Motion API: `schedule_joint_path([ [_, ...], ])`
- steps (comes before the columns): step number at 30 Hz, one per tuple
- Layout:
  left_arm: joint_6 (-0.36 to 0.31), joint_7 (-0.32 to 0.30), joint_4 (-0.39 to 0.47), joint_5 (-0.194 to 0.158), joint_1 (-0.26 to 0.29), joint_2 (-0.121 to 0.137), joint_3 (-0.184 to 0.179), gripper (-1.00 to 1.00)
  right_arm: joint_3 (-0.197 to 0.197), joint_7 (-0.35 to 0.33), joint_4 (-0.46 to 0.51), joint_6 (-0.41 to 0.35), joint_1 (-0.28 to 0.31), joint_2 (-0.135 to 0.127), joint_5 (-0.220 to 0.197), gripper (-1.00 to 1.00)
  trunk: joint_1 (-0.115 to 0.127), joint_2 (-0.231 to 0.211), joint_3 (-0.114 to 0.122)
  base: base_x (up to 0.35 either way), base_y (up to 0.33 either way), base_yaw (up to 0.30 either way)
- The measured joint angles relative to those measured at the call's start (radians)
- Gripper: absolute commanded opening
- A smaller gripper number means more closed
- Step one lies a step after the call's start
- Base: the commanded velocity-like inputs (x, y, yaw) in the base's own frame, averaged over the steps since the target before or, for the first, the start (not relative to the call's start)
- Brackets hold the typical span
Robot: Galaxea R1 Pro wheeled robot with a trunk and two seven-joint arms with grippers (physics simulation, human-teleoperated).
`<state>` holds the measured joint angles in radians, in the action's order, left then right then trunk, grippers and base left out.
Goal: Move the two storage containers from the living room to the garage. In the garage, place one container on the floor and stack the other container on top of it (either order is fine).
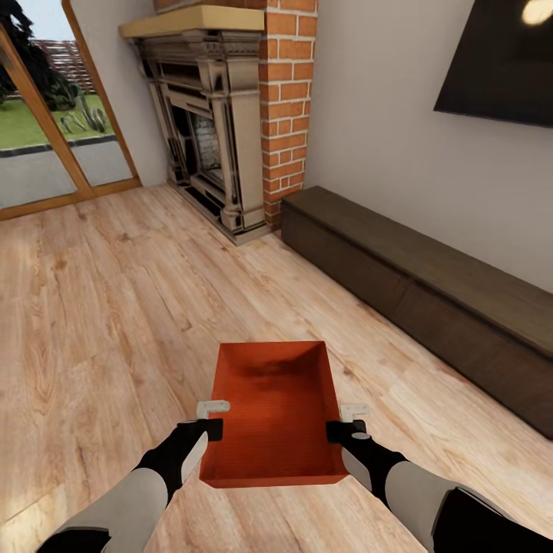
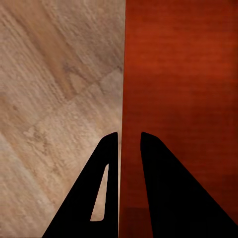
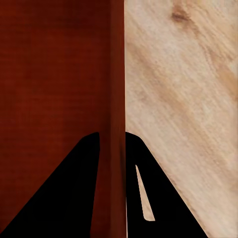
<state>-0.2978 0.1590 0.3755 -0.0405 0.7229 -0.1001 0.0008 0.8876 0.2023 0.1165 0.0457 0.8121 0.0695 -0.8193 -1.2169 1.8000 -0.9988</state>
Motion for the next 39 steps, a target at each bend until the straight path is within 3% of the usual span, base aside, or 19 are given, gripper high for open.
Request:
schedule_joint_path([
  [39, 0.0, -0.001, 0.0, 0.0, 0.0, 0.001, 0.0, -1.0, 0.0, 0.001, 0.0, 0.0, 0.0, 0.001, 0.0, -1.0, 0.15, -0.273, 0.122, 0.0, 0.0, 0.0],
])
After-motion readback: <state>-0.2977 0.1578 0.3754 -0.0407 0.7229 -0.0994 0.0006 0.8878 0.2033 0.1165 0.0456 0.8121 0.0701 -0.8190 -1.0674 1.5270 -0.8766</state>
